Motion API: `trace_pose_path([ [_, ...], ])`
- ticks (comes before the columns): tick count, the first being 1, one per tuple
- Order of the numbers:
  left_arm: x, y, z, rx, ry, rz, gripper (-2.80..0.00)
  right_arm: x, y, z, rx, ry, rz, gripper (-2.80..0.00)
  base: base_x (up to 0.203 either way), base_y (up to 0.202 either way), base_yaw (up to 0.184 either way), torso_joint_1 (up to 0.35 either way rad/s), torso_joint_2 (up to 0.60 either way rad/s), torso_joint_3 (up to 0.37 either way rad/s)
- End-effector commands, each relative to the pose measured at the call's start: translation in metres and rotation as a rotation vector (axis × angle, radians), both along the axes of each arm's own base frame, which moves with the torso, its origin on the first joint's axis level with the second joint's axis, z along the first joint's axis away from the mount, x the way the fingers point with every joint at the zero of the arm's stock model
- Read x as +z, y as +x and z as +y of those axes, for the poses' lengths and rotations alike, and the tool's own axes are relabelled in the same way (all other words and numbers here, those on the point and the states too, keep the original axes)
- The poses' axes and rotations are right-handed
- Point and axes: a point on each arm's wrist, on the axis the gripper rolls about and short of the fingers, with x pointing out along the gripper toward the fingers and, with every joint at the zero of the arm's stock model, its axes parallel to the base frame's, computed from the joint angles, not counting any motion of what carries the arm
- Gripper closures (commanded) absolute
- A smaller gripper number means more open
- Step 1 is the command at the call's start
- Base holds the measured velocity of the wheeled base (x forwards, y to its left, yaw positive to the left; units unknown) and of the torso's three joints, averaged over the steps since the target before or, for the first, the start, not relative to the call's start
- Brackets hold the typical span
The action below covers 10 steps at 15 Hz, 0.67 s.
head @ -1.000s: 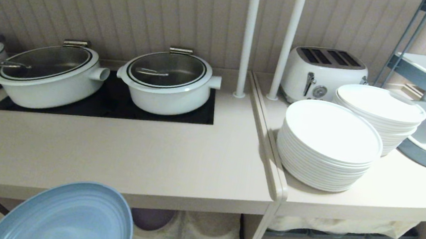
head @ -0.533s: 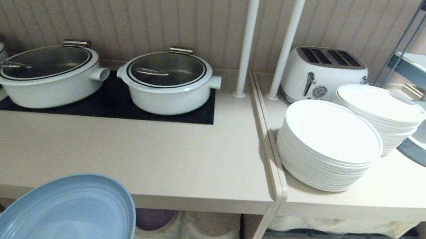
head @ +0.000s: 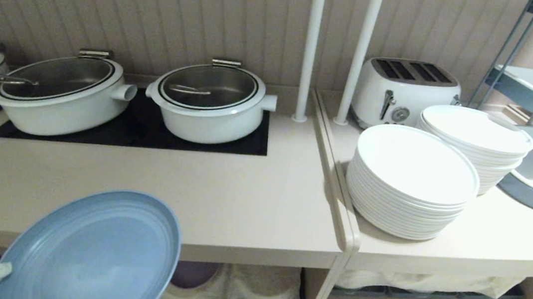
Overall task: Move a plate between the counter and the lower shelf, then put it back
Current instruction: Put the plate
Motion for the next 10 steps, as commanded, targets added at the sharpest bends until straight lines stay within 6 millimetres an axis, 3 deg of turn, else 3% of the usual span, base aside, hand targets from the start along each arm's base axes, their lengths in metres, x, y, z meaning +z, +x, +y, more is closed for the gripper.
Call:
trace_pose_path([
  [1, -0.002, 0.017, -0.001, 0.007, -0.012, 0.055, 0.00, 0.000, 0.000, 0.000, 0.000, 0.000, 0.000, 0.00, 0.000, 0.000, 0.000, 0.000, 0.00, 0.000],
  [10, -0.009, 0.083, -0.005, 0.006, -0.051, 0.099, 0.00, 0.000, 0.000, 0.000, 0.000, 0.000, 0.000, 0.00, 0.000, 0.000, 0.000, 0.000, 0.00, 0.000],
])
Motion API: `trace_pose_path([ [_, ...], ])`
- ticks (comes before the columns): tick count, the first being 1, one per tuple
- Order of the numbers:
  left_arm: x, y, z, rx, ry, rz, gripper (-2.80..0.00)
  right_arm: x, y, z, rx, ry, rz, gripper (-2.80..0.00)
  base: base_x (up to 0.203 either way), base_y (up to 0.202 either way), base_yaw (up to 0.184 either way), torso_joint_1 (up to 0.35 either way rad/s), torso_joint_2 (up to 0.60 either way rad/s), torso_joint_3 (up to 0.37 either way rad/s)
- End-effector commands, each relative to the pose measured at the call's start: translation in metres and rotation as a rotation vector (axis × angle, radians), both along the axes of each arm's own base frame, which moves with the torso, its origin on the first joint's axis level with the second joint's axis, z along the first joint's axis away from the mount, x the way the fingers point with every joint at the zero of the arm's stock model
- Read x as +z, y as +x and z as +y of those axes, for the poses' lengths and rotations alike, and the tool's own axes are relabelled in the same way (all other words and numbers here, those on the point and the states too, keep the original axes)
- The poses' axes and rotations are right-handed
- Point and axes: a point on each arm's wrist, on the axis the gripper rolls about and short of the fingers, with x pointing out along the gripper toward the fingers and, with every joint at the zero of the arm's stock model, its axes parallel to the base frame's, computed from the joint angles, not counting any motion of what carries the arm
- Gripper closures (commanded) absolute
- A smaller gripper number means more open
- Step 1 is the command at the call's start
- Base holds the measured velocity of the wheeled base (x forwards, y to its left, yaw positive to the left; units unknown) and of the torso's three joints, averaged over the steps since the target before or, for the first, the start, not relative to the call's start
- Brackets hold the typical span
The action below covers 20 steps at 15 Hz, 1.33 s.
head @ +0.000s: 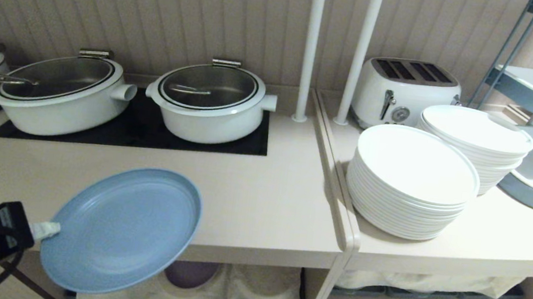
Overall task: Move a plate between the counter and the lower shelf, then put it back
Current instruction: Put the plate
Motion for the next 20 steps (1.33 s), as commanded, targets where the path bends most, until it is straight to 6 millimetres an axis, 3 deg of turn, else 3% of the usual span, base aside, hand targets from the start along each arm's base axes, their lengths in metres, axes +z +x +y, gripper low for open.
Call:
trace_pose_path([
  [1, -0.013, 0.023, -0.001, 0.011, -0.006, 0.077, 0.00, 0.000, 0.000, 0.000, 0.000, 0.000, 0.000, 0.00, 0.000, 0.000, 0.000, 0.000, 0.00, 0.000],
  [8, -0.034, 0.070, -0.002, 0.032, -0.011, 0.082, 0.00, 0.000, 0.000, 0.000, 0.000, 0.000, 0.000, 0.00, 0.000, 0.000, 0.000, 0.000, 0.00, 0.000],
  [13, -0.039, 0.100, 0.012, 0.094, -0.016, 0.073, 0.00, 0.000, 0.000, 0.000, 0.000, 0.000, 0.000, 0.00, 0.000, 0.000, 0.000, 0.000, 0.00, 0.000],
  [20, -0.047, 0.124, 0.015, 0.099, -0.012, 0.104, 0.00, 0.000, 0.000, 0.000, 0.000, 0.000, 0.000, 0.00, 0.000, 0.000, 0.000, 0.000, 0.00, 0.000],
])
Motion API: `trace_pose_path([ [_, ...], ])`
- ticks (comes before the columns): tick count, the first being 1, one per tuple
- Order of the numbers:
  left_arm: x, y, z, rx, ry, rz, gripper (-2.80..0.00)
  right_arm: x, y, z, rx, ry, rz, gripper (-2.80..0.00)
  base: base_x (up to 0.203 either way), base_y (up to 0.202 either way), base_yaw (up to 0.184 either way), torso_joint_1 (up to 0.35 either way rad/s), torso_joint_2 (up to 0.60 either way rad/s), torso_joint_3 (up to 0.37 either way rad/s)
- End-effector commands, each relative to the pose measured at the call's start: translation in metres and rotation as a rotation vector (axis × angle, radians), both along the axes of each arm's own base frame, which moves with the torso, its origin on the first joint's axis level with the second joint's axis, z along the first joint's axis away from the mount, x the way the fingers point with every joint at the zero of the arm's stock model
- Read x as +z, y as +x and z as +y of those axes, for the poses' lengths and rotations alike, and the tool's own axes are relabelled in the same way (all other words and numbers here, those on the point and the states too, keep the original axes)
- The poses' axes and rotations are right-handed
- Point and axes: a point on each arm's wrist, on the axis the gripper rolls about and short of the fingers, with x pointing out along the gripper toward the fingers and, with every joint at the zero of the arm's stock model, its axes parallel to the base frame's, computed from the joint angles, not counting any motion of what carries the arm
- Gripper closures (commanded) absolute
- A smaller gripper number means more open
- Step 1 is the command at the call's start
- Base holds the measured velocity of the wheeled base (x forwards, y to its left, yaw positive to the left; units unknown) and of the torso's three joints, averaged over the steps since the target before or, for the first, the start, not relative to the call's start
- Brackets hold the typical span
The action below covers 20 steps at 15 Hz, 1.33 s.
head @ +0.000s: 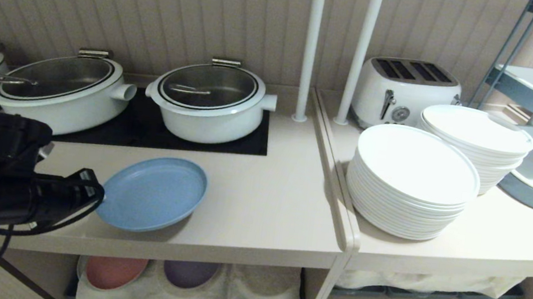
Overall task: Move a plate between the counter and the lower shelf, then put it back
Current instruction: Put the plate
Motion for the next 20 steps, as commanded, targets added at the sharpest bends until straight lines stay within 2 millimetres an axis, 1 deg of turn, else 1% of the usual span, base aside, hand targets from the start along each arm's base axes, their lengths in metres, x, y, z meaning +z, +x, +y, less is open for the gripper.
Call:
trace_pose_path([
  [1, -0.005, 0.011, 0.001, 0.003, -0.002, 0.019, 0.00, 0.000, 0.000, 0.000, 0.000, 0.001, 0.000, 0.00, 0.000, 0.000, 0.000, 0.000, 0.00, 0.000],
  [4, -0.008, 0.020, 0.000, 0.001, -0.002, 0.026, 0.00, 0.000, 0.000, 0.000, 0.000, 0.001, 0.001, 0.00, 0.000, 0.000, 0.000, 0.000, 0.00, 0.000],
  [7, -0.015, 0.031, 0.001, 0.004, 0.001, 0.004, 0.00, 0.000, 0.000, 0.000, 0.000, 0.001, 0.000, 0.00, 0.000, 0.000, 0.000, 0.000, 0.00, 0.000],
  [13, -0.023, 0.043, 0.000, 0.000, 0.001, 0.004, 0.00, 0.000, 0.000, 0.000, 0.000, 0.001, 0.001, 0.00, 0.000, 0.000, 0.000, 0.000, 0.00, 0.000],
  [20, -0.030, 0.049, 0.002, 0.003, -0.001, 0.017, 0.00, 0.000, 0.000, 0.000, 0.000, 0.001, 0.000, 0.00, 0.000, 0.000, 0.000, 0.000, 0.00, 0.000],
])
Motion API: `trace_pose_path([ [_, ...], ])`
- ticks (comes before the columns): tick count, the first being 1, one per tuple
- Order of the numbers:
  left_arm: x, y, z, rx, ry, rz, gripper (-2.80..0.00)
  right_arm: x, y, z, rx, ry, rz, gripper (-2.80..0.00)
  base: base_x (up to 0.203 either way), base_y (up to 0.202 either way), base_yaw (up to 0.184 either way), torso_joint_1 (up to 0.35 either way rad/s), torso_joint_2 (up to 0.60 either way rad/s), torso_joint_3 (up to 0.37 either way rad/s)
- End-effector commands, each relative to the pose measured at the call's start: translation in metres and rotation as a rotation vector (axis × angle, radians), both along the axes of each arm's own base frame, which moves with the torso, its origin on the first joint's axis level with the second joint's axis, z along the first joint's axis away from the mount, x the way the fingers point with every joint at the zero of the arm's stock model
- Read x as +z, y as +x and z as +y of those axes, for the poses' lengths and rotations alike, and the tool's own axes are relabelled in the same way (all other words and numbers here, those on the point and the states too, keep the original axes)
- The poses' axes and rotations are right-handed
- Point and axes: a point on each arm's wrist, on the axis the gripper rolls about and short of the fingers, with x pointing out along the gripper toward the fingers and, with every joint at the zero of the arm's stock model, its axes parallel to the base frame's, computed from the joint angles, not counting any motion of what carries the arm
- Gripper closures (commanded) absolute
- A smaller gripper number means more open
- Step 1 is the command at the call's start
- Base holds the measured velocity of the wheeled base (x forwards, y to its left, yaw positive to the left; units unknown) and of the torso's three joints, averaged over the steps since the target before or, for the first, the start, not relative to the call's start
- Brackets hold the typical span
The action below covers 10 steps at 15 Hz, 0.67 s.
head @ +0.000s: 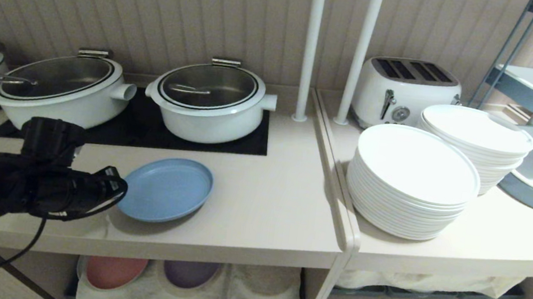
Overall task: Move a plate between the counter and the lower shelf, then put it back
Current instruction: Put the plate
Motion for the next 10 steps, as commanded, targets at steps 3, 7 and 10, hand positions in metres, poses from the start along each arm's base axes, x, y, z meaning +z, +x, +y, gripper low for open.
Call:
trace_pose_path([
  [3, -0.0045, 0.0034, 0.0008, 0.004, -0.003, 0.000, 0.00, 0.0000, 0.0000, 0.0000, 0.000, 0.000, 0.000, 0.00, 0.000, 0.000, 0.000, 0.000, 0.00, 0.000],
  [7, -0.0088, 0.0049, 0.0006, 0.003, -0.004, 0.015, 0.00, 0.0000, 0.0000, 0.0000, 0.000, 0.000, 0.000, 0.00, 0.000, 0.000, 0.000, 0.000, 0.00, 0.000],
  [10, -0.0111, 0.0057, 0.0004, 0.002, -0.004, 0.023, 0.00, 0.0000, 0.0000, 0.0000, 0.000, 0.000, 0.000, 0.00, 0.000, 0.000, 0.000, 0.000, 0.00, 0.000],
])
